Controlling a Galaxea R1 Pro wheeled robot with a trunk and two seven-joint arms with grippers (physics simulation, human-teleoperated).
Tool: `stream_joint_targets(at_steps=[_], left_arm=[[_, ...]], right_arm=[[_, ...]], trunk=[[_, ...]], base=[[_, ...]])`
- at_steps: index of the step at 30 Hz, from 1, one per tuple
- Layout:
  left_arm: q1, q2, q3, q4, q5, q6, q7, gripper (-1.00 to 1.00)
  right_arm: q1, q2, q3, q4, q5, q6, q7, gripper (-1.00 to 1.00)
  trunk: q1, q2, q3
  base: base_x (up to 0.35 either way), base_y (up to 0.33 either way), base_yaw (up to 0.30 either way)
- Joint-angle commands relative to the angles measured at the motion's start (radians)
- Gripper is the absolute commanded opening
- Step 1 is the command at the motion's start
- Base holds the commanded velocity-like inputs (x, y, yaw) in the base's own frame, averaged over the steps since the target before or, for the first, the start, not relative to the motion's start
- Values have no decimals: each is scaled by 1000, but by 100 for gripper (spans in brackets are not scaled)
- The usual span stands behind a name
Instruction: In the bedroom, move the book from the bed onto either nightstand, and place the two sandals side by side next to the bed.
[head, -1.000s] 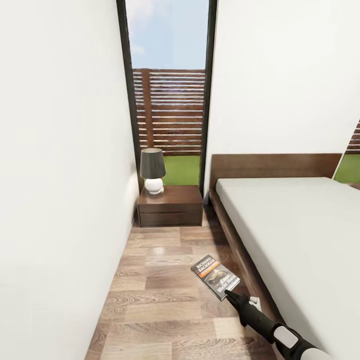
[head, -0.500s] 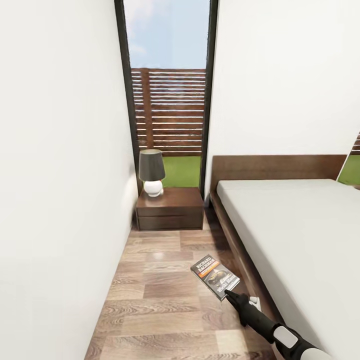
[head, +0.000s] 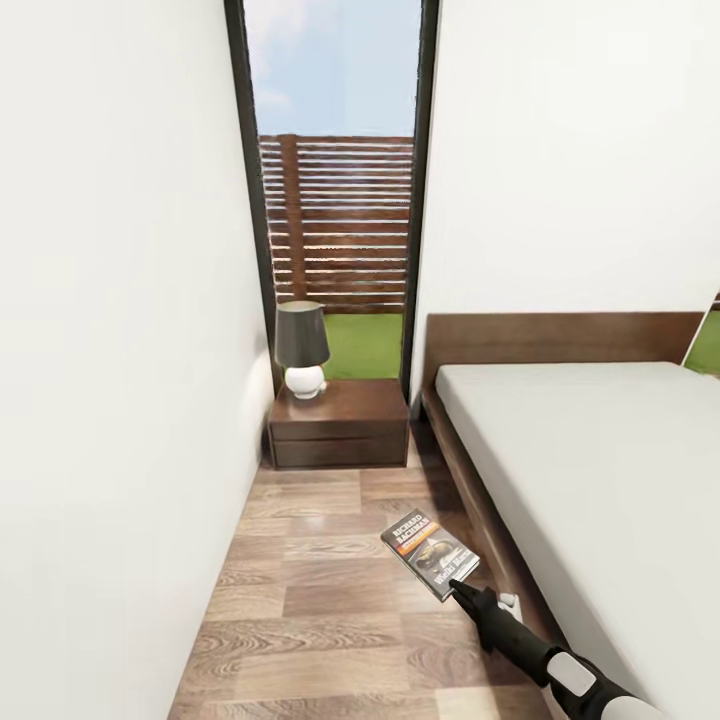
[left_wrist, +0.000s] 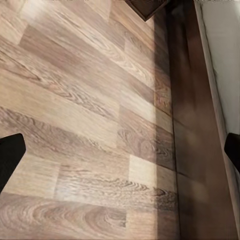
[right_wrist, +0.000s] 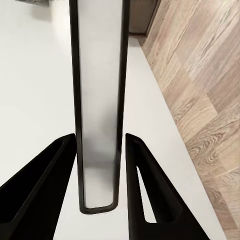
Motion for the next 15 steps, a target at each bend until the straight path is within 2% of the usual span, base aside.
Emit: stream_joint_targets(at_steps=[1,15], left_arm=[[-1,0,-4,2,6,-5,-2,100],[-1,0,-4,2,6,-5,-4,100]], right_arm=[[-1,0,-12,0,0,10,1,-100],[-1,0,-11,0,1,10,1,-100]], trunk=[[0,0,-1],[0,0,-1]], base=[[185,0,0],[185,0,0]])
